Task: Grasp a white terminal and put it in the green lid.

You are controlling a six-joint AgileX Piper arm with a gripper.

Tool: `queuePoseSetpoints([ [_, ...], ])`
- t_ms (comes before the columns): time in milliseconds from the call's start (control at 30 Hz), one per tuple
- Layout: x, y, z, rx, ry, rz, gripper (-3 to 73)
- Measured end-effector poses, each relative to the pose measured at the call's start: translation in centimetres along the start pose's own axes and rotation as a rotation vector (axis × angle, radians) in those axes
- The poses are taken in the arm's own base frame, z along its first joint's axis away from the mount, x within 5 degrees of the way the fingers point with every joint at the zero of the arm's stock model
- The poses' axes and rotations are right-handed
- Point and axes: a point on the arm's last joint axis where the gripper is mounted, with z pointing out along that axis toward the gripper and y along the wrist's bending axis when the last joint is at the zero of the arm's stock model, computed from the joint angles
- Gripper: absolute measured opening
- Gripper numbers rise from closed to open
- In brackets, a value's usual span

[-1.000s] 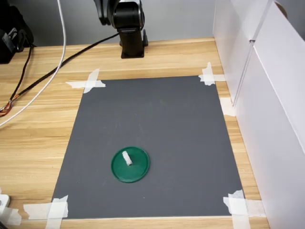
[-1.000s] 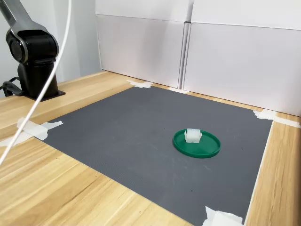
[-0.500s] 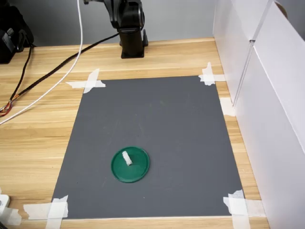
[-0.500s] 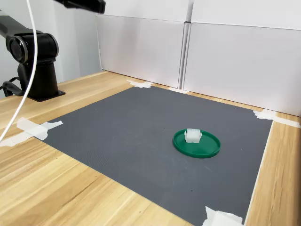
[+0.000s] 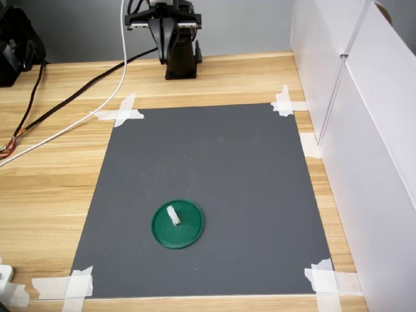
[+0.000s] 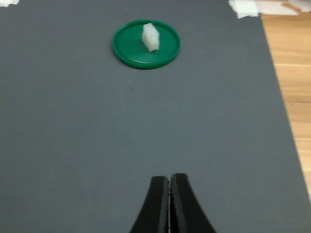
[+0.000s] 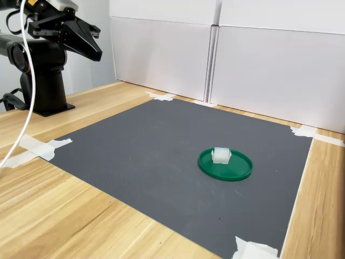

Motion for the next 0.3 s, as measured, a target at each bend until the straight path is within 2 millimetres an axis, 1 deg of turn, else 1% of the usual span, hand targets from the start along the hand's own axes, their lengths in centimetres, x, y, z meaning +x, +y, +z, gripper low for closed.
queuePoseSetpoints([
  [133, 0.9, 0.1, 0.5, 0.003, 0.008, -0.010, -2.1],
  [300, 3.3, 0.3, 1.7, -0.004, 0.050, -0.020, -2.1],
])
